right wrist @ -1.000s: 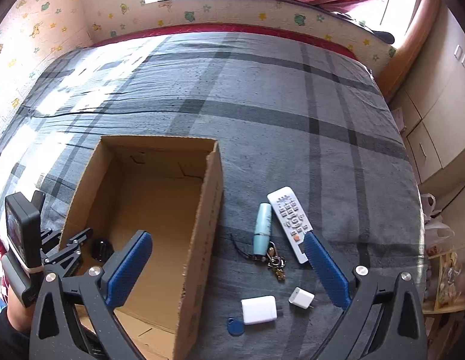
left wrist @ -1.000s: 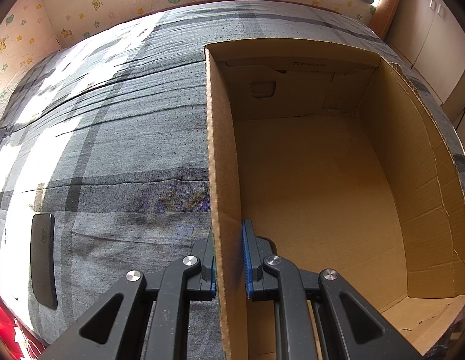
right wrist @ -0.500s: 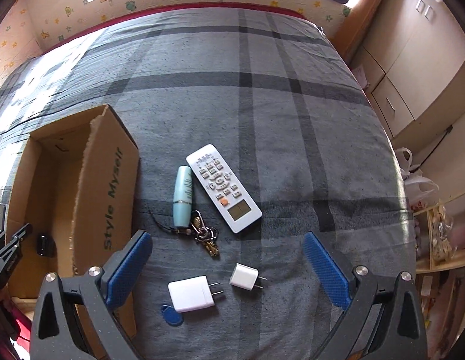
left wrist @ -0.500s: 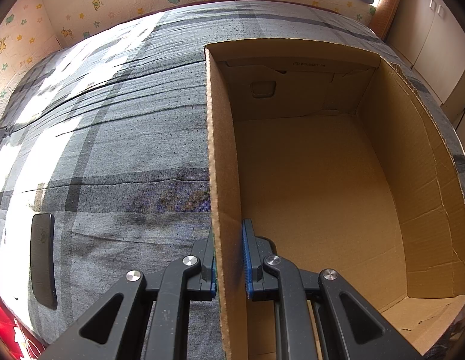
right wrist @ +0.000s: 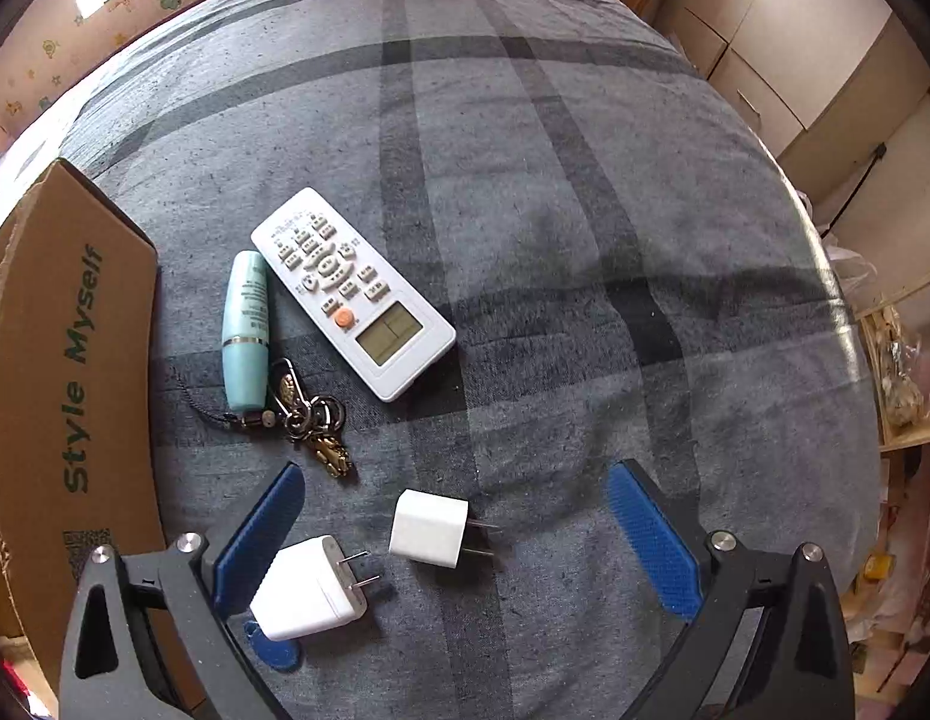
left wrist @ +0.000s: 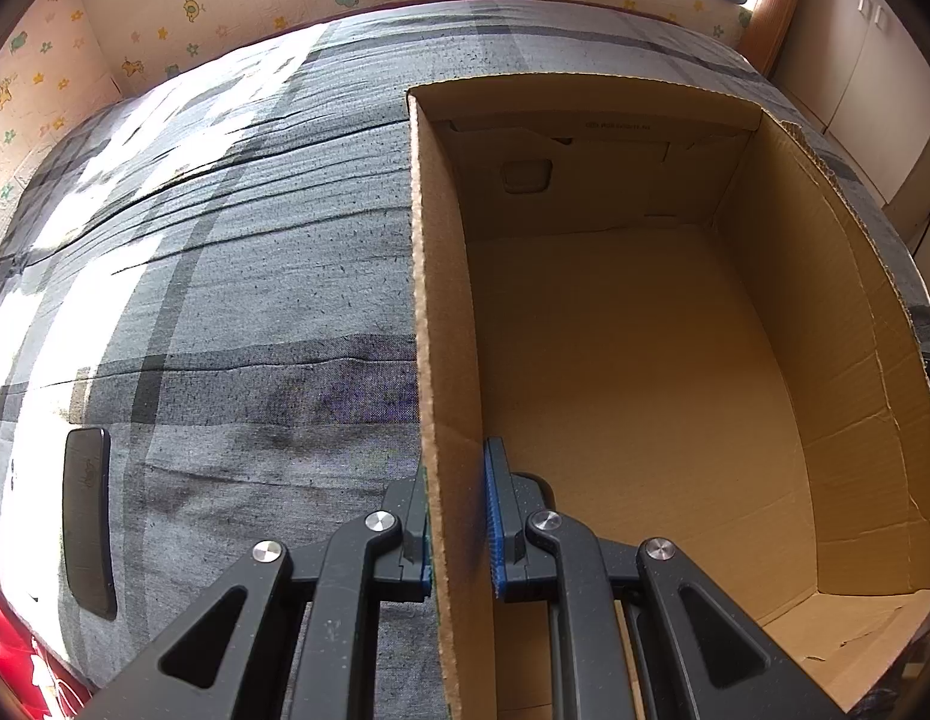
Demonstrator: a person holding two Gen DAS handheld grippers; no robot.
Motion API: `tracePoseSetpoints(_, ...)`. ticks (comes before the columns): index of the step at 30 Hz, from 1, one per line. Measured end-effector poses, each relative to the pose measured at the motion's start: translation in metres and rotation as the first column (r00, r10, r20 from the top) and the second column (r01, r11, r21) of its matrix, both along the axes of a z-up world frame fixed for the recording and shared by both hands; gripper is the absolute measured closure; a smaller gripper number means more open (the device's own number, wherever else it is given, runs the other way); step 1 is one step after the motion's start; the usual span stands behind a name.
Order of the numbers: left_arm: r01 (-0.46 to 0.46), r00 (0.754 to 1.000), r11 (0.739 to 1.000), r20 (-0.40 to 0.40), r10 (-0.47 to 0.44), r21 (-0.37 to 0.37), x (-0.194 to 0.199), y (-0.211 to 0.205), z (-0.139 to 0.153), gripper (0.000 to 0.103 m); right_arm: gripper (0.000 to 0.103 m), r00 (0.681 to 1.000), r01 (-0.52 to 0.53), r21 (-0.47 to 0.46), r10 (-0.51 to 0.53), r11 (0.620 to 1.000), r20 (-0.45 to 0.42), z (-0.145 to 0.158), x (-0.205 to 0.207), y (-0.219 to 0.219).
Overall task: Organize rigid objects
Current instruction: 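Move the right gripper back over the white chargers beside the remote, then grasp the small white charger cube with the right gripper and lift it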
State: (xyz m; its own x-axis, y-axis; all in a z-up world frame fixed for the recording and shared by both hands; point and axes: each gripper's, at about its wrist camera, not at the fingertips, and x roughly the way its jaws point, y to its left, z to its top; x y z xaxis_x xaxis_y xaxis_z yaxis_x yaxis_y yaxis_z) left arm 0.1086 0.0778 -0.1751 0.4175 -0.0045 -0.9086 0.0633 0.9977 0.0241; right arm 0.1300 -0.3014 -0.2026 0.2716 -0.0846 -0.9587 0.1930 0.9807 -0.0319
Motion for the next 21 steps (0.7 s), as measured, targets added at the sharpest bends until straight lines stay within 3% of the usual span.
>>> tracePoseSetpoints(9,0.000,1.000,1.000,0.000,0.000,0.000,0.000,0.001,0.000,0.089,0.000,0.997,0.049,0.052,-0.046,0.997,-0.067,-0.037,-0.004,-0.008)
tracePoseSetpoints(17,0.001,1.000,1.000,0.000,-0.001,0.000,0.000,0.001,0.000,0.089,0.004,0.996,0.049,0.057,-0.045,0.997,-0.080,-0.045,-0.007,-0.008)
tracePoseSetpoints(21,0.001,1.000,1.000,0.000,-0.001,0.000,0.000,0.001,0.000,0.089,0.027,0.994,0.049,0.073,-0.042,0.996,-0.097,-0.050,-0.006,-0.004)
